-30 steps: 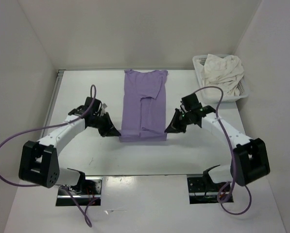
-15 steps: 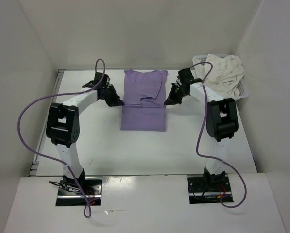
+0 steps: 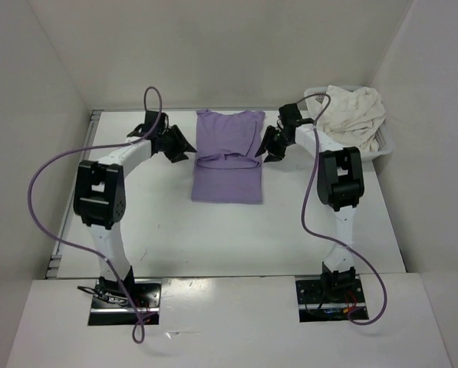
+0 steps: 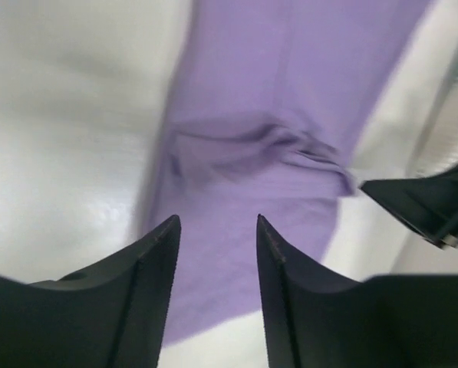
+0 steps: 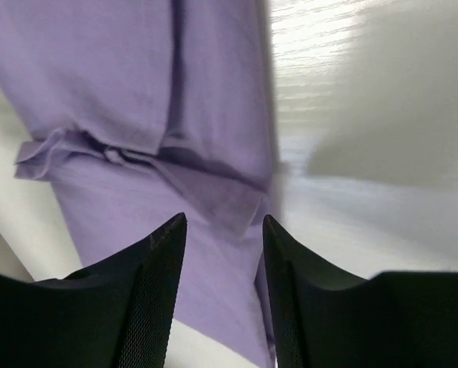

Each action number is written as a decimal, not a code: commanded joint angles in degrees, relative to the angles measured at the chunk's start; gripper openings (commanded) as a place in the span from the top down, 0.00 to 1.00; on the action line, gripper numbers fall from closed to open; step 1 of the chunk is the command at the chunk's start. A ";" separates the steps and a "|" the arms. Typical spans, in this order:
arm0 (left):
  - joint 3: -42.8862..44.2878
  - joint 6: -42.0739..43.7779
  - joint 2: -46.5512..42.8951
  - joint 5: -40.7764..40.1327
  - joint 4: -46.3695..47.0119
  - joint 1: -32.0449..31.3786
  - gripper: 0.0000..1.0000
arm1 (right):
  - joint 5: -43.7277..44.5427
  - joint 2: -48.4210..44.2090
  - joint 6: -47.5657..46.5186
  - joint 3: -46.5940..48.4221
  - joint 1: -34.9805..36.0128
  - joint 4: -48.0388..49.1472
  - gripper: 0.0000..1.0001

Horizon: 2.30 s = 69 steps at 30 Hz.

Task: Fold and stack the t-shirts
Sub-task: Fold the folded rectangular tshirt in 1/3 of the way

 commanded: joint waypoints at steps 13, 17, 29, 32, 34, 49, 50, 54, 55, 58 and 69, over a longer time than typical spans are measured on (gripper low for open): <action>-20.96 -2.64 -9.72 3.88 10.73 -6.36 0.62 | -0.80 -14.42 -0.46 -16.88 12.25 4.33 0.99; -22.27 -1.51 -8.30 2.57 10.99 -6.89 0.62 | -0.27 -11.62 0.94 -20.30 13.32 8.01 0.99; -40.46 -1.50 -11.81 3.88 10.39 -6.89 0.64 | 1.93 -15.64 4.46 -39.97 13.93 12.06 1.00; -43.72 -0.71 -16.54 1.69 6.89 -6.89 0.64 | 1.31 -18.36 5.07 -43.32 15.16 11.37 1.00; -45.30 0.78 -18.57 1.08 4.60 -6.89 0.64 | 0.61 -21.35 5.07 -43.95 15.69 10.58 1.00; -36.25 -4.30 -26.32 8.09 5.01 -8.46 0.63 | -2.91 -15.83 1.12 -21.82 15.69 7.40 1.00; -36.25 -4.83 -25.62 8.10 5.98 -9.25 0.63 | -1.86 -14.86 1.12 -20.85 15.69 7.93 1.00; -34.41 -6.85 -21.06 8.01 8.44 -13.56 0.63 | -0.09 -10.12 0.51 -13.74 17.62 7.94 1.00; -34.41 -7.99 -21.05 8.01 8.97 -15.31 0.63 | 0.60 -8.71 0.50 -12.94 18.32 7.94 1.00; -34.41 -8.71 -19.29 7.31 10.55 -17.34 0.63 | 2.80 -5.55 -1.68 -9.42 20.17 7.33 1.00; -43.80 -6.86 -16.74 -0.16 10.03 -18.05 0.63 | 12.11 -0.18 -2.31 -3.61 20.70 10.30 1.00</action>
